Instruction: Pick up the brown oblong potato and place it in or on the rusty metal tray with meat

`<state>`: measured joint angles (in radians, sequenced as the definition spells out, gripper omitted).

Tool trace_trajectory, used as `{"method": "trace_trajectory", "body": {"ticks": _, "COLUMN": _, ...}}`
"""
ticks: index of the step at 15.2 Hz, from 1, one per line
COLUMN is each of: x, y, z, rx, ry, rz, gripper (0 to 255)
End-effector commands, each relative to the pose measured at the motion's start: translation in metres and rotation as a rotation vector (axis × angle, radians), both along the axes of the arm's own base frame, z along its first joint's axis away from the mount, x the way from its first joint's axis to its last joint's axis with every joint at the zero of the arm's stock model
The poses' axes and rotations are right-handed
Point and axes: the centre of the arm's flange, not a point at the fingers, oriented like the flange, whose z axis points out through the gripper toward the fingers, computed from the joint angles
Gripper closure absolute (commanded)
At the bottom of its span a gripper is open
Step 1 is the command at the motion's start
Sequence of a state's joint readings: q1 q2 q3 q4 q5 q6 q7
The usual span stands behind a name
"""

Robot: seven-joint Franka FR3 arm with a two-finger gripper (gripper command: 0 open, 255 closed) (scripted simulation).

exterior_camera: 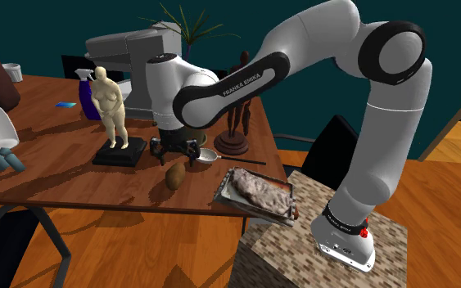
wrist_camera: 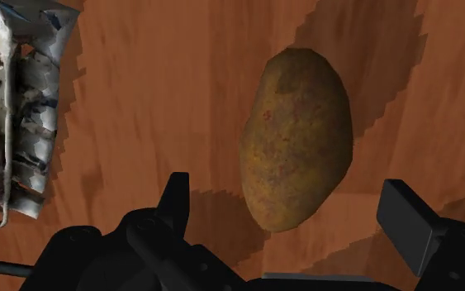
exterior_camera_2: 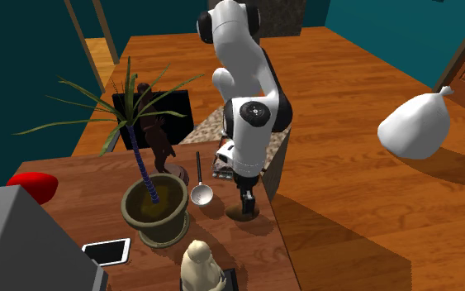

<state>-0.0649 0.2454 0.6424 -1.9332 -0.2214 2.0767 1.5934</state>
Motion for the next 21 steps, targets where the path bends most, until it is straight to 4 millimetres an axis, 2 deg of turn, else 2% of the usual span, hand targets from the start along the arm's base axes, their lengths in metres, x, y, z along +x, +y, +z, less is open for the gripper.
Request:
{"method": "trace_trajectory", "body": {"ticks": 1, "x": 0.012, "y": 0.007, "z": -0.015, "rx": -0.001, "ry": 0.001, "rz": -0.027, "gripper": 0}}
{"method": "trace_trajectory", "body": {"ticks": 8, "x": 0.012, "y": 0.005, "z": -0.05, "rx": -0.001, "ry": 0.001, "rz": -0.027, "gripper": 0}}
{"method": "trace_trajectory", "body": {"ticks": 16, "x": 0.012, "y": 0.005, "z": -0.049, "rx": -0.001, "ry": 0.002, "rz": -0.027, "gripper": 0}}
{"method": "trace_trajectory", "body": {"ticks": 17, "x": 0.012, "y": 0.005, "z": -0.049, "rx": -0.001, "ry": 0.002, "rz": -0.027, "gripper": 255}}
{"method": "trace_trajectory", "body": {"ticks": 21, "x": 0.012, "y": 0.005, "z": -0.049, "rx": -0.001, "ry": 0.002, "rz": -0.027, "gripper": 255}}
